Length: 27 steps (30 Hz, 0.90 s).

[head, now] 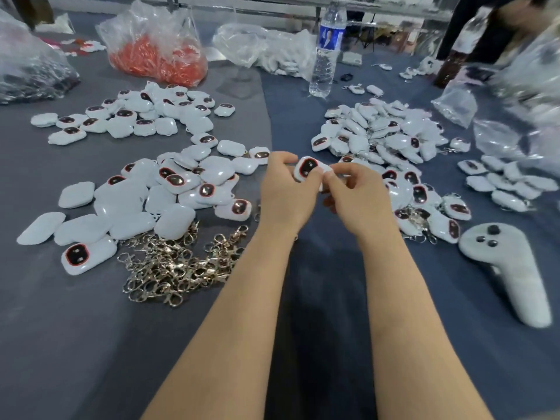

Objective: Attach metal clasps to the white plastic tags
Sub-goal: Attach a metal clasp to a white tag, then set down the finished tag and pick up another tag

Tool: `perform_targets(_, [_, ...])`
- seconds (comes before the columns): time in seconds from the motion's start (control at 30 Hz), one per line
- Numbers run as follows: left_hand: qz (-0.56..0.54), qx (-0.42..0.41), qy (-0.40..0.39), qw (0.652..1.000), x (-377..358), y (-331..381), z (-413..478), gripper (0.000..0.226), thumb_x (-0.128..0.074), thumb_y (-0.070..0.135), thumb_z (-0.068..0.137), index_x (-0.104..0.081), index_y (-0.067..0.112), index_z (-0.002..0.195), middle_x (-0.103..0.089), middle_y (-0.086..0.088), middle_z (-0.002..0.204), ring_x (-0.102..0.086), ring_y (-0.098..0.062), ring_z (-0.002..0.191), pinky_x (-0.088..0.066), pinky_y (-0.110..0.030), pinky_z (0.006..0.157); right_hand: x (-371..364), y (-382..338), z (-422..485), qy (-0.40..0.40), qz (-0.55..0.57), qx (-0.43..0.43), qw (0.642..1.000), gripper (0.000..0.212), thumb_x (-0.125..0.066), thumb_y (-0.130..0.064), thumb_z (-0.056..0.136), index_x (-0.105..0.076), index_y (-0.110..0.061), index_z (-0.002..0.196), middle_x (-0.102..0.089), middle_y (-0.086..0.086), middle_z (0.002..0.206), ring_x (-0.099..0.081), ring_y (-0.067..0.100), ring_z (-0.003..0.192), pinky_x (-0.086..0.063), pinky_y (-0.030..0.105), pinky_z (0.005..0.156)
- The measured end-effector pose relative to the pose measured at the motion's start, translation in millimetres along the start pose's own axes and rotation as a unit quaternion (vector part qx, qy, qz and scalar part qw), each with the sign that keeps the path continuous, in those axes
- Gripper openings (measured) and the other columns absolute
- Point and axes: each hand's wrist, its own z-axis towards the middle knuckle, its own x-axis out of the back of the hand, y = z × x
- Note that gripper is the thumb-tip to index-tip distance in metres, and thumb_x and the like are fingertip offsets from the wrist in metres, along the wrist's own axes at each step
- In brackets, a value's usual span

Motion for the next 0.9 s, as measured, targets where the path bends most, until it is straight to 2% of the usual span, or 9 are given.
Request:
perform_targets(0.1, [0.002,-0.006,-0.038,0.999,-41.4,5.0,-3.1,0.021,-0.063,0.019,0.086,-0.052,0.017,0.104,-0.057,0.013,0.085,-0.056,-0.008,0.083,-0.041,-0.014,0.068,27.4,18.8,6.2,0.085,-0.036,-0.016,0.996,0.016,-0.053,-0.025,0.093,-0.060,-0.017,0.105,-0.065,-0.006,0.083,-0.062,0.012,0.084,-0.046,0.026,0.080])
perform_targets(0.17, [0.017,-0.010,-0.065,0.998,-63.8,6.0,-6.6,0.022,-0.061,0.016,0.087,-0.056,0.015,0.108,-0.063,0.005,0.096,-0.059,-0.014,0.090,-0.040,-0.016,0.073,40.9,30.3,8.4,0.132,-0.078,-0.028,0.988,0.013,-0.053,-0.024,0.092,-0.058,-0.019,0.103,-0.055,-0.016,0.075,-0.055,0.006,0.076,-0.035,0.018,0.072])
perform_targets(0.23, [0.057,-0.030,-0.087,0.994,-80.5,4.1,-9.3,0.027,-0.059,0.016,0.088,-0.057,0.013,0.115,-0.065,-0.004,0.108,-0.059,-0.020,0.098,-0.042,-0.021,0.081,50.3,40.8,10.6,0.156,-0.113,-0.049,0.980,0.017,-0.053,-0.024,0.092,-0.060,-0.015,0.105,-0.056,-0.010,0.080,-0.055,0.012,0.083,-0.034,0.021,0.072])
perform_targets(0.37, [0.194,-0.084,-0.085,0.974,-100.4,-7.4,-7.9,0.034,-0.055,0.027,0.091,-0.057,0.022,0.125,-0.059,-0.001,0.124,-0.048,-0.026,0.116,-0.039,-0.040,0.099,57.9,52.9,15.8,0.183,-0.160,-0.065,0.968,0.029,-0.057,-0.024,0.091,-0.057,-0.012,0.117,-0.060,0.006,0.115,-0.056,0.021,0.101,-0.035,0.023,0.076])
perform_targets(0.47, [0.245,-0.077,-0.094,0.962,-110.6,-12.2,-4.3,0.037,-0.051,0.035,0.094,-0.052,0.031,0.130,-0.043,-0.001,0.138,-0.035,-0.027,0.126,-0.028,-0.041,0.107,58.0,57.0,18.6,0.204,-0.145,-0.063,0.966,0.032,-0.055,-0.017,0.092,-0.049,-0.016,0.123,-0.055,0.008,0.121,-0.050,0.013,0.088,-0.031,0.019,0.071])
perform_targets(0.57, [0.297,-0.085,-0.139,0.941,-115.1,-16.3,-2.4,0.033,-0.046,0.039,0.095,-0.054,0.032,0.126,-0.040,-0.002,0.137,-0.035,-0.028,0.125,-0.022,-0.040,0.107,57.9,58.4,19.8,0.230,-0.137,-0.066,0.961,0.029,-0.047,-0.008,0.093,-0.052,-0.018,0.119,-0.054,0.009,0.118,-0.046,0.008,0.076,-0.028,0.016,0.064])
perform_targets(0.63, [0.310,-0.096,-0.154,0.933,-114.7,-19.5,-1.8,0.033,-0.043,0.038,0.097,-0.054,0.030,0.126,-0.038,-0.003,0.139,-0.036,-0.028,0.125,-0.019,-0.038,0.106,58.1,57.9,20.6,0.233,-0.144,-0.070,0.959,0.028,-0.046,-0.006,0.091,-0.054,-0.016,0.116,-0.048,0.009,0.120,-0.048,0.012,0.080,-0.029,0.016,0.066])
perform_targets(0.77, [0.257,-0.081,-0.156,0.950,-109.0,-18.8,1.5,0.037,-0.046,0.030,0.096,-0.047,0.018,0.130,-0.043,-0.006,0.136,-0.042,-0.027,0.123,-0.030,-0.039,0.106,55.1,54.8,20.4,0.232,-0.158,-0.076,0.957,0.029,-0.052,-0.009,0.087,-0.056,-0.015,0.116,-0.039,0.006,0.126,-0.051,0.023,0.107,-0.035,0.022,0.079])
perform_targets(0.9, [0.078,-0.022,-0.095,0.992,-90.9,-10.1,3.7,0.030,-0.051,0.017,0.092,-0.056,0.012,0.122,-0.050,-0.007,0.130,-0.052,-0.019,0.113,-0.037,-0.022,0.095,41.6,40.2,16.2,0.246,-0.138,-0.023,0.959,0.026,-0.054,-0.010,0.087,-0.058,-0.014,0.112,-0.043,0.006,0.124,-0.050,0.019,0.103,-0.035,0.020,0.082])
